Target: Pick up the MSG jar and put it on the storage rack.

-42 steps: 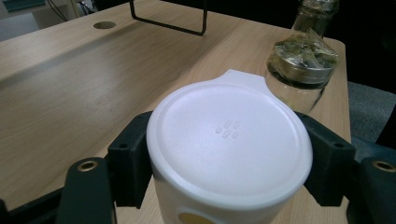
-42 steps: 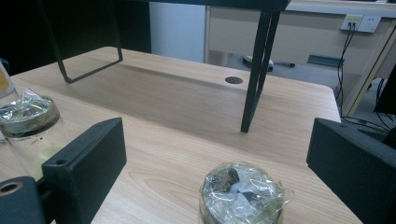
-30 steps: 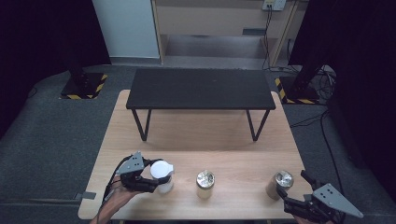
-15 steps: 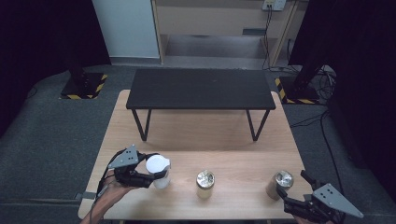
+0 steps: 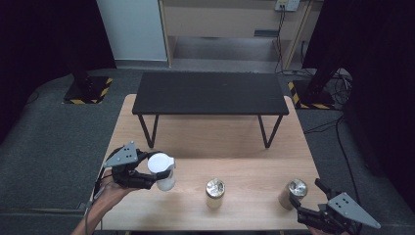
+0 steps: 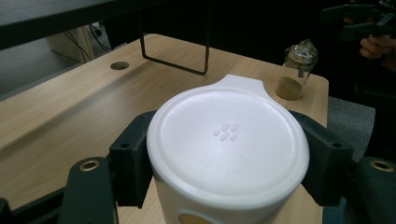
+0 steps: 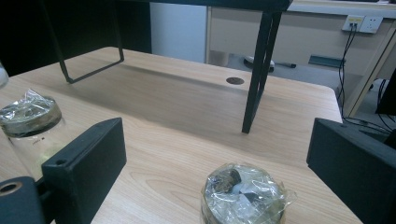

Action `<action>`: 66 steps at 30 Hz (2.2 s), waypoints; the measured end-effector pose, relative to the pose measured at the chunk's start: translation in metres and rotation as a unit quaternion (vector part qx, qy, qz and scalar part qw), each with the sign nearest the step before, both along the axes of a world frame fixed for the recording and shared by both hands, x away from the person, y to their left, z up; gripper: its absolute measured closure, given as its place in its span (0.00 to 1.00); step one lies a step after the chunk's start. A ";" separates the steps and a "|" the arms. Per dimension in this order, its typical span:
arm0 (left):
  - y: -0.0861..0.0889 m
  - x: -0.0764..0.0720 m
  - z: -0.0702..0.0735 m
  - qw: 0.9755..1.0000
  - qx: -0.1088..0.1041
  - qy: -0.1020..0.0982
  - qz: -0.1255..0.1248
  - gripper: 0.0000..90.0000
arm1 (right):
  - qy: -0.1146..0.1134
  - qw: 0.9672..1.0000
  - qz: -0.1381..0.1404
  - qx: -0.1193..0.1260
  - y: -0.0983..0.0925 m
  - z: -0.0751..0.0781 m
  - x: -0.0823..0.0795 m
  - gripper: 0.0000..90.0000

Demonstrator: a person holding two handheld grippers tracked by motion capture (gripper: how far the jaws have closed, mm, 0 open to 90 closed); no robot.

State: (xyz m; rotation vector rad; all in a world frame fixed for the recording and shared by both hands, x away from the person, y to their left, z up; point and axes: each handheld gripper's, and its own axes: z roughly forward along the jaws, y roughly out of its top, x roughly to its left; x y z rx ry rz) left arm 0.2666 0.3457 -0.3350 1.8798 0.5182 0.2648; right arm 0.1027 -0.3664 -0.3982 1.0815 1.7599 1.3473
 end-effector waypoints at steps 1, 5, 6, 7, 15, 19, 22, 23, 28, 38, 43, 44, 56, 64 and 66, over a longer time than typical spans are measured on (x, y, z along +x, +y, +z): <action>0.000 0.000 0.003 1.000 0.000 0.000 -0.001 0.33 | 0.000 1.000 0.000 0.000 0.000 0.000 0.000 0.06; -0.003 0.001 0.015 1.000 0.011 -0.004 -0.001 0.33 | 0.000 1.000 0.001 0.000 0.000 0.000 0.000 0.06; -0.004 0.002 0.018 1.000 0.012 -0.003 -0.002 0.33 | 0.000 1.000 0.001 0.000 0.000 0.000 0.000 0.06; -0.004 0.003 0.021 1.000 0.013 -0.003 -0.002 0.33 | 0.000 1.000 0.001 0.000 0.000 0.000 0.000 0.06; -0.009 0.008 0.043 1.000 0.020 -0.006 -0.009 0.33 | 0.000 1.000 0.002 0.000 0.000 0.000 0.000 0.06; -0.009 0.012 0.053 1.000 0.014 -0.005 -0.015 0.33 | 0.000 1.000 0.001 0.002 -0.001 0.000 0.000 0.06; -0.011 0.015 0.061 1.000 0.013 -0.005 -0.017 0.33 | 0.001 1.000 0.001 0.002 -0.001 0.000 0.001 0.06; -0.011 0.016 0.063 1.000 0.012 -0.006 -0.018 0.33 | 0.001 1.000 0.002 0.002 -0.001 0.000 0.001 0.06; -0.013 0.021 0.074 1.000 0.011 -0.003 -0.017 0.33 | 0.001 1.000 0.002 0.003 -0.001 -0.001 0.001 0.06; -0.015 0.032 0.101 1.000 0.006 -0.004 0.007 0.33 | 0.003 1.000 0.001 0.005 -0.001 -0.001 0.001 0.06; -0.017 0.039 0.113 1.000 0.008 -0.006 0.024 0.33 | 0.003 1.000 0.001 0.005 -0.001 -0.001 0.001 0.06; -0.018 0.040 0.115 1.000 0.008 -0.005 0.027 0.33 | 0.003 1.000 0.001 0.005 -0.001 -0.001 0.001 0.06; -0.030 0.055 0.140 0.998 0.011 -0.013 0.066 0.33 | 0.003 1.000 0.002 0.007 -0.002 -0.001 0.002 0.06; -0.037 0.067 0.158 0.996 0.007 -0.019 0.091 0.33 | 0.003 1.000 0.002 0.009 -0.003 -0.001 0.002 0.06; -0.040 0.070 0.163 0.995 0.008 -0.020 0.098 0.34 | 0.004 1.000 0.001 0.008 -0.003 -0.001 0.002 0.06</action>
